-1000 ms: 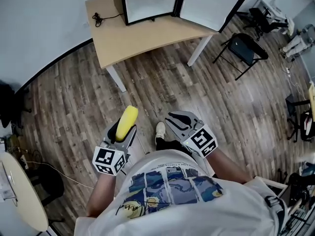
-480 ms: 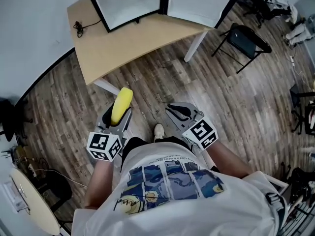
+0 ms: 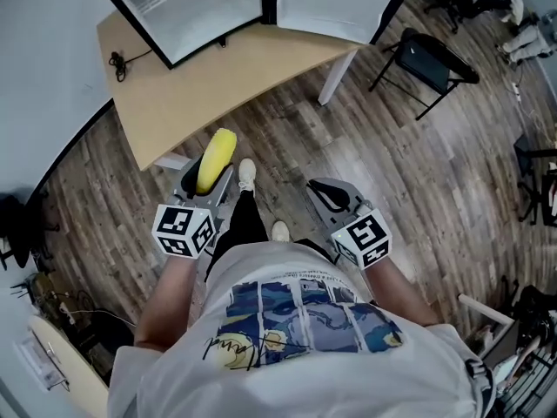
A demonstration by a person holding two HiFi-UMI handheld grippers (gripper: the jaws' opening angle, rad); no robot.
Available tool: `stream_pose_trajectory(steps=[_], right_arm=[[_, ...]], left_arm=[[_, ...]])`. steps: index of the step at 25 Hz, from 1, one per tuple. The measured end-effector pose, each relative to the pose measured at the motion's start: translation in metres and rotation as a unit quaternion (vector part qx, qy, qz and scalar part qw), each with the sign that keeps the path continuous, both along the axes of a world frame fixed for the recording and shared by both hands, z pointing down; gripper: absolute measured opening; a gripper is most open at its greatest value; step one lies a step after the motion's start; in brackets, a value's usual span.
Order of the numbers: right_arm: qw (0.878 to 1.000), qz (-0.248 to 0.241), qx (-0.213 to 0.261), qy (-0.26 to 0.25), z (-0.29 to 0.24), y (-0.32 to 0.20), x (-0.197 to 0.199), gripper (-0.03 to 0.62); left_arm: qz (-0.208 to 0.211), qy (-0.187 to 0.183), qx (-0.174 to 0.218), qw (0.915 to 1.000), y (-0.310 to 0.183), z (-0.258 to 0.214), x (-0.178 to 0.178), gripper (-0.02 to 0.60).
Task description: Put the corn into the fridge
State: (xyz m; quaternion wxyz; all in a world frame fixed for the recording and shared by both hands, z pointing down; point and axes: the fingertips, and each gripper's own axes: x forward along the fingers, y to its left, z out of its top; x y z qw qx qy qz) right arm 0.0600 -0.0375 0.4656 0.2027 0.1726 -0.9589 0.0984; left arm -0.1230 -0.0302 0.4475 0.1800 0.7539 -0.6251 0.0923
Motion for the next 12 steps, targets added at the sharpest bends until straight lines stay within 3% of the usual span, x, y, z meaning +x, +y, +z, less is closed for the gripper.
stream_pose_trajectory(steps=[12], right_arm=[[0.988,0.153,0.007,0.021,-0.018,-0.113,0.022,0.028]], left_arm=[[-0.019,-0.002,0.0,0.9998,-0.185,0.031,-0.083,0.245]])
